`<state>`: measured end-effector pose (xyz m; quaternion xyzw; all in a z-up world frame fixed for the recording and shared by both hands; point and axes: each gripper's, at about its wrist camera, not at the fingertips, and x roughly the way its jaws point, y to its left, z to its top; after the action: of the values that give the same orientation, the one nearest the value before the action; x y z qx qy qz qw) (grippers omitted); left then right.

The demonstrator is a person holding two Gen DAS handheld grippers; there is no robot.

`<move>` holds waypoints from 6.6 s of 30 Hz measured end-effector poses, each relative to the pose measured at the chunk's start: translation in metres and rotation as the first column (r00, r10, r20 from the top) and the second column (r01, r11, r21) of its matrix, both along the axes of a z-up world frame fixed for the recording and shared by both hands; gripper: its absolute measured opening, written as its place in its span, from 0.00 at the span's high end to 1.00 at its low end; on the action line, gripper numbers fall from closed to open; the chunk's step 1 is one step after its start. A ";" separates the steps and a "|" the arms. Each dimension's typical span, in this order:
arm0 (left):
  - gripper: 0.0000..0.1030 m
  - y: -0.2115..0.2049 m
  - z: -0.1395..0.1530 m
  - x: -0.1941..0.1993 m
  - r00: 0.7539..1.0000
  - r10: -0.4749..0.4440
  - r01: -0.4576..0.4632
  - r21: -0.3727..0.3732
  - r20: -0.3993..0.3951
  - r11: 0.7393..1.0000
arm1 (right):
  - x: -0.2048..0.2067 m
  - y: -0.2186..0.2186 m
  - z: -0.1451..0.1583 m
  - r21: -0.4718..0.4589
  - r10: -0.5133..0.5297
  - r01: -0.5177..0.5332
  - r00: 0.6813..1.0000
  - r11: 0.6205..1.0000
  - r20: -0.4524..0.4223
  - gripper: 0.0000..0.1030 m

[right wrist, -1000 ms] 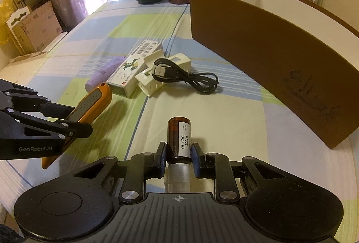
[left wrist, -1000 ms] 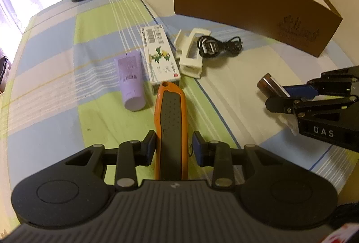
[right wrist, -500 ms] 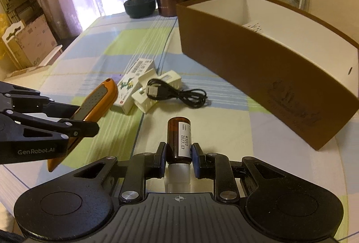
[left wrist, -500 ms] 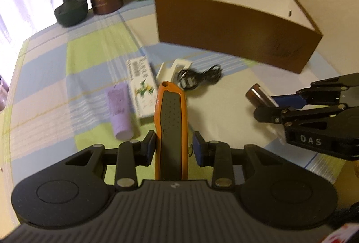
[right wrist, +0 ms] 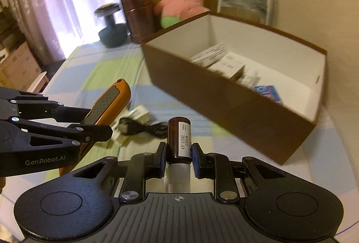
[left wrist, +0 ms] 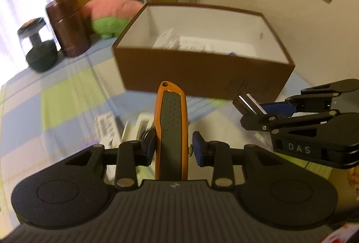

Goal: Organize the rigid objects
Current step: 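Carry the brown bottle and orange knife over the brown box, then lower both items into the brown box and open both tools, then lift both tools out of the brown box back over the table, then grasp the black USB cable with the right tool while the left tool grasps the purple tube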

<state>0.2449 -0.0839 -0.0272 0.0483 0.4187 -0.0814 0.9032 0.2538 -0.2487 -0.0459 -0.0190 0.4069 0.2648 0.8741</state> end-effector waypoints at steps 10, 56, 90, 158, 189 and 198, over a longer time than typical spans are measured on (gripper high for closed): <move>0.71 -0.034 0.033 0.068 0.993 -0.104 0.106 -0.023 0.059 0.994 | 0.051 -0.036 0.036 0.036 -0.119 0.117 0.992 0.992 0.042 0.81; 0.68 -0.112 -0.039 0.307 0.957 -0.275 0.272 -0.049 -0.091 0.961 | 0.262 -0.071 -0.035 -0.205 -0.259 0.259 0.966 0.944 0.027 0.81; 0.49 -0.068 0.031 0.207 0.987 -0.159 0.160 -0.056 0.011 0.986 | 0.164 -0.076 0.022 -0.008 -0.252 0.253 0.967 0.968 0.031 0.38; 0.49 0.092 0.010 -0.071 0.958 0.277 -0.282 -0.074 -0.068 0.957 | -0.025 0.055 -0.005 0.022 0.127 -0.126 0.987 0.992 -0.094 0.38; 0.50 0.126 -0.061 -0.003 0.923 0.329 -0.338 -0.011 -0.199 0.941 | 0.043 0.117 -0.055 -0.019 0.110 -0.113 0.989 0.993 -0.095 0.39; 0.50 0.132 -0.074 0.010 0.917 0.327 -0.336 0.000 -0.228 0.942 | 0.061 0.126 -0.069 -0.023 0.075 -0.079 0.989 0.997 -0.129 0.39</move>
<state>0.2546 0.0484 -0.1014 -0.0506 0.5186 0.0594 0.8514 0.3144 -0.1230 -0.1146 -0.0301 0.4649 0.2933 0.8348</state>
